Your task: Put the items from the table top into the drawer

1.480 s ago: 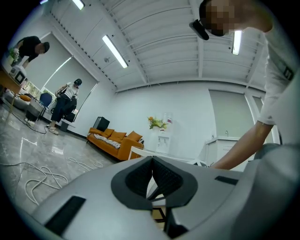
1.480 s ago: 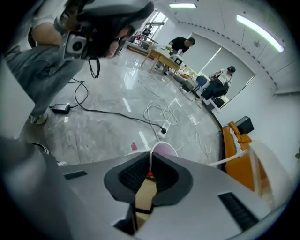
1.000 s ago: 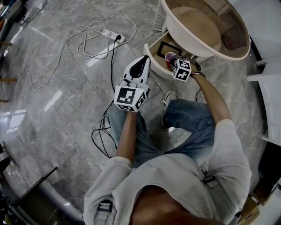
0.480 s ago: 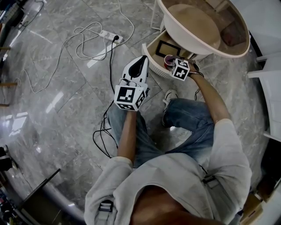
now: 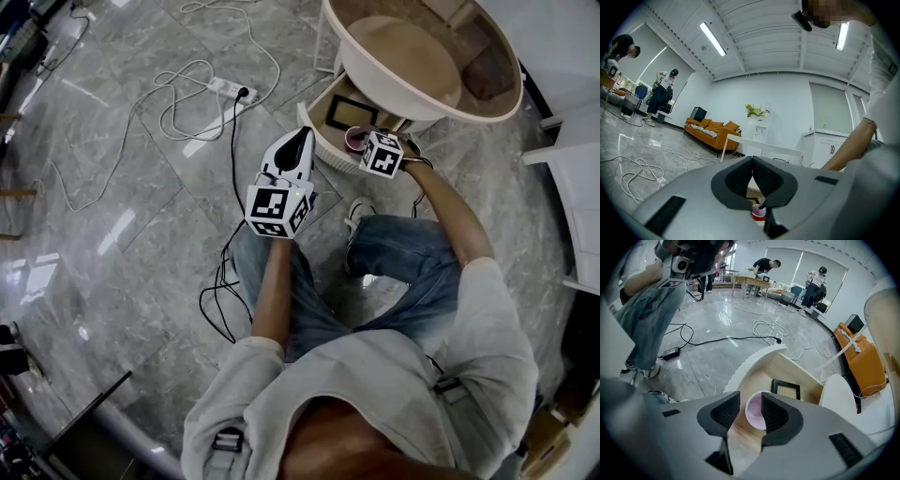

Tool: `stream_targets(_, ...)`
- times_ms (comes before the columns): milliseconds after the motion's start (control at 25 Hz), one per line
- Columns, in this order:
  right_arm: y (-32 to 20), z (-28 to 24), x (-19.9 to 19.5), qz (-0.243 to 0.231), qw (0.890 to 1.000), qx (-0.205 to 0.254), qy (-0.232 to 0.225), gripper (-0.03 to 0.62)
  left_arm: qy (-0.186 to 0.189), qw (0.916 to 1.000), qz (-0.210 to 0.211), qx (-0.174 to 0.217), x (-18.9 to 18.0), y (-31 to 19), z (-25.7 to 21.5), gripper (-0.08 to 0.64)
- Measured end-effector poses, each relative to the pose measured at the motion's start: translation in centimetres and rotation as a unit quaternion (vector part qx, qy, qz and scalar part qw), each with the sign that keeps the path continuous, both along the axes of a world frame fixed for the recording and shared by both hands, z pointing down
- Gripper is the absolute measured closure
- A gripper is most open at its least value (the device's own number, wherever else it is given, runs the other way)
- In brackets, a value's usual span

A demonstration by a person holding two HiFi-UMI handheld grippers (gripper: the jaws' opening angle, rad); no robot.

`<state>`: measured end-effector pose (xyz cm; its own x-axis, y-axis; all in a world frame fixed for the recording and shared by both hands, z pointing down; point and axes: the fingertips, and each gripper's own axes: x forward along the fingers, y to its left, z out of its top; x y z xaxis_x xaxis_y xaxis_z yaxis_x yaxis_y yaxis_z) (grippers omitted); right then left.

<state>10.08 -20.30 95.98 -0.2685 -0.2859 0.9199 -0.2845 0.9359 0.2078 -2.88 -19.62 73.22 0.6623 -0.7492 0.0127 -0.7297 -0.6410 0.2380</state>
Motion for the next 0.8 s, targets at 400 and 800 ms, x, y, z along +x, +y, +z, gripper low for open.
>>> stream_targets(400, -2.1, -8.3, -3.6, 0.100, 0.981, 0.061, -0.155, 0.541, -0.009, 0.9998, 0.018, -0.009, 1.2, 0.4, 0.8, 0.545)
stream_targets(800, -3.3, -16.4, -8.5, 0.133, 0.949, 0.116, -0.261, 0.568, -0.048, 0.9986, 0.022, -0.008, 1.6, 0.1, 1.6, 0.545)
